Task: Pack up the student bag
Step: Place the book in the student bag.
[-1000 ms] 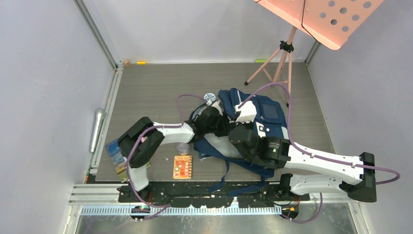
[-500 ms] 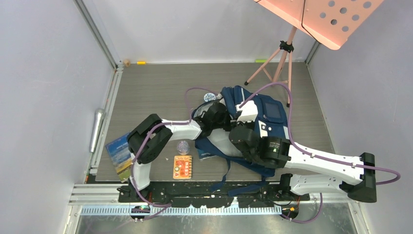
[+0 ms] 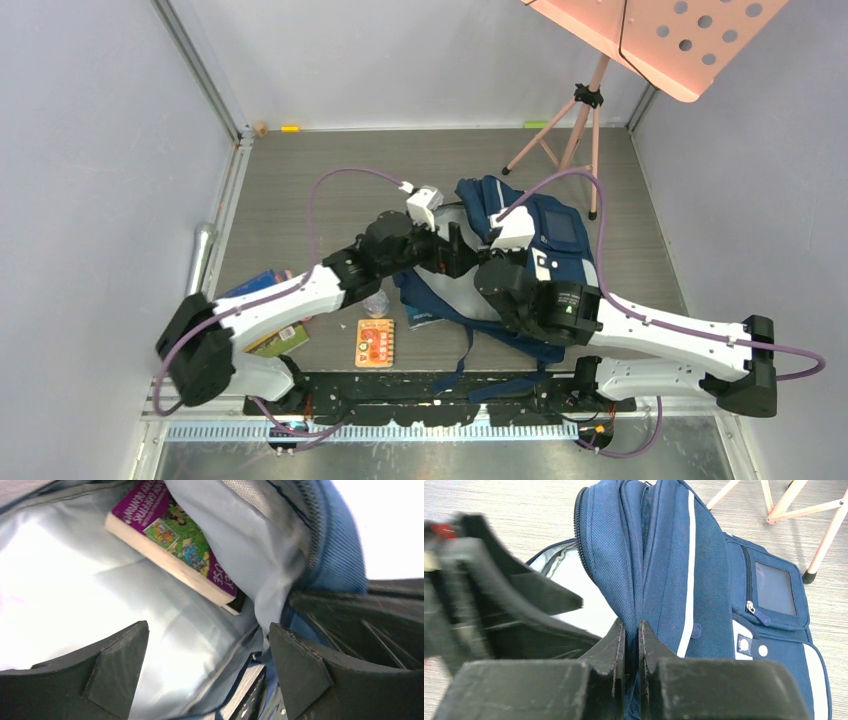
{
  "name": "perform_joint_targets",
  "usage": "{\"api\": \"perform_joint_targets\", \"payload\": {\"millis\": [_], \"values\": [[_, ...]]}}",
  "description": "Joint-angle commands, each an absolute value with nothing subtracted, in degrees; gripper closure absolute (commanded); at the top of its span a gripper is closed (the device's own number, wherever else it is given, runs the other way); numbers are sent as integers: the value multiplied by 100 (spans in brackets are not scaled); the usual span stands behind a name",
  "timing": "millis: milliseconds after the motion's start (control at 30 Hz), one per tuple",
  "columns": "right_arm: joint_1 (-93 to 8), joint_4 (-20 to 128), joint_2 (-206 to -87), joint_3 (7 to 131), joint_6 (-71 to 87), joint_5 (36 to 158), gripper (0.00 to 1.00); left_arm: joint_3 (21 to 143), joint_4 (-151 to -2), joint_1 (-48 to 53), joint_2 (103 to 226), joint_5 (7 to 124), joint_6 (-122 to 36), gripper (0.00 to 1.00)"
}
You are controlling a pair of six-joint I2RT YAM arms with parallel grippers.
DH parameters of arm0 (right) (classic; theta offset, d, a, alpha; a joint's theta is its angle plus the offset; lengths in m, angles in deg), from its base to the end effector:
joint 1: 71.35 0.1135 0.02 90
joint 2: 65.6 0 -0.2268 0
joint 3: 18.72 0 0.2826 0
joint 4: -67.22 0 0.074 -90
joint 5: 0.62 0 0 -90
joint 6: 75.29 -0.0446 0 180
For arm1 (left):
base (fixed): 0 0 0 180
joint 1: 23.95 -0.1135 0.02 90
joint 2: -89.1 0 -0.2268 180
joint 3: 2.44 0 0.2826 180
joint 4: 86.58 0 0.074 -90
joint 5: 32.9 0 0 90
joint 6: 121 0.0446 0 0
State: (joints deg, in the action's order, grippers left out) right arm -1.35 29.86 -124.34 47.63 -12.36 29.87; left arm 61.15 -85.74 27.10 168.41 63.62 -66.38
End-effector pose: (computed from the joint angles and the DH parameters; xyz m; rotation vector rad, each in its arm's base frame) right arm 0.1272 0.2371 0.2968 -0.0992 1.8237 0.0976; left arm 0.2245 -0.2858 0.2261 0.3605 1.9903 -1.1161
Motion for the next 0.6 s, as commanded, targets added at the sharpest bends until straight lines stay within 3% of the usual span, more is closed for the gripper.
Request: {"api": "perform_joint_targets", "payload": {"millis": [0,100,300,400,567], "values": [[-130,3503,-12340,4857,-1177,2515,100,6035,-6827,2588,15925,5778,-5934,5],[-131,3368,-12472,4898,-1193,2356,100,5978,-5920,2321,15480,5431,-5899,0],[-261,2079,-12867,5122,-1788,1682,100,5408,-4955,1154,14742,5941,-6311,0],[-787,1156,-12985,5167,-2547,1887,100,5149,-4818,535,14506,6329,-6463,0],[-993,875,-12695,4994,-2778,2134,100,5096,-4365,-353,14220,6307,-6427,0]]}}
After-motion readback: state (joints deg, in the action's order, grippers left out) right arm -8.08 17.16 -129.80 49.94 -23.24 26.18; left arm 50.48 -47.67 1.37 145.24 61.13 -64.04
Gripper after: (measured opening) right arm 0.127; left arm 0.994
